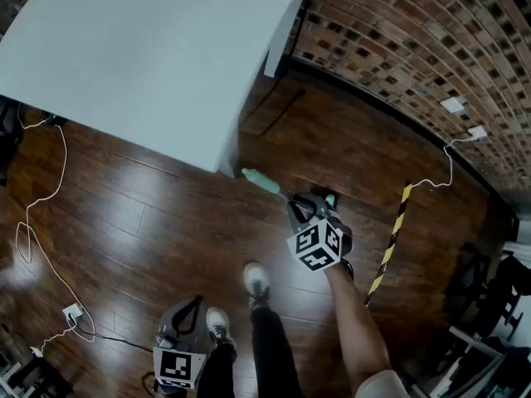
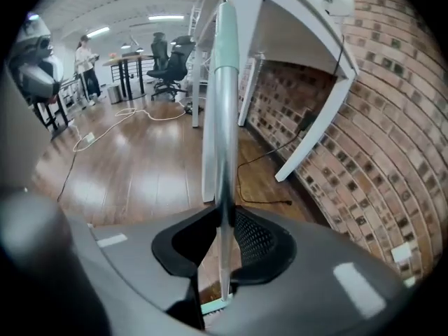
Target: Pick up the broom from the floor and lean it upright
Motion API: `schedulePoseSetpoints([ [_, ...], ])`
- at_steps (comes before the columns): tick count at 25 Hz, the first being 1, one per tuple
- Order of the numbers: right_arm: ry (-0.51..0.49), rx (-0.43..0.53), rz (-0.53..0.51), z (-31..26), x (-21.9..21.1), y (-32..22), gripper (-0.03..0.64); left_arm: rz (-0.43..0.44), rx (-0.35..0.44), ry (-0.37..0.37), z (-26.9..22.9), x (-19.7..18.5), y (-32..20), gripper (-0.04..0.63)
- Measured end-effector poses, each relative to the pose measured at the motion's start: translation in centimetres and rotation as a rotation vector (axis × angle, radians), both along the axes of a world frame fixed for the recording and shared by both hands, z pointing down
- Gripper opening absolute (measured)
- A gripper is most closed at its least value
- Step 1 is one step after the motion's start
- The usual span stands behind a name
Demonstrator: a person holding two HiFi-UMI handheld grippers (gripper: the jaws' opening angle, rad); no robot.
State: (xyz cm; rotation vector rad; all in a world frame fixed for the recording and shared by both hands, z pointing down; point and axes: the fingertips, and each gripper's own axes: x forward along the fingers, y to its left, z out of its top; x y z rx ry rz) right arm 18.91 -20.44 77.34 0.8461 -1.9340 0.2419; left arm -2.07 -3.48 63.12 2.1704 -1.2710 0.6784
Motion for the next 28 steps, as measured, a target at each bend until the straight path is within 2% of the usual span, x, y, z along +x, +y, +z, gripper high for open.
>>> schedulePoseSetpoints([
  [6,-0.056,0.022,0.1,-2.7,1.7,-7.2,0.095,-0.038,0.003,0.016,-1.2,2.2,-4.1,0.0],
  [9,-0.058,0.02,0.11,-3.1,1.1,-9.9,0.094,-0.035,0.014,0.015,-1.1,2.3,-5.5,0.0],
  [12,-0.07,0.027,0.11,-3.8,0.2,-12.2,0.094,-0.012,0.033,-0.02,-0.6,1.7,-6.2,0.0],
  [14,-0.085,0.043,0.115,-4.5,-0.2,-13.6,0.094,-0.039,0.014,-0.006,-0.8,1.7,-6.8,0.0],
  [17,-0.093,0.06,0.116,-5.3,-0.8,-15.0,0.094,-0.06,-0.003,0.002,-1.0,1.3,-7.3,0.0],
  [22,-0.106,0.076,0.113,-6.4,-1.8,-16.3,0.092,-0.045,0.014,-0.02,-0.5,0.7,-7.3,0.0],
  [28,-0.096,0.101,0.108,-7.3,-2.5,-17.6,0.094,-0.064,0.006,0.011,-0.8,1.6,-7.9,0.0],
])
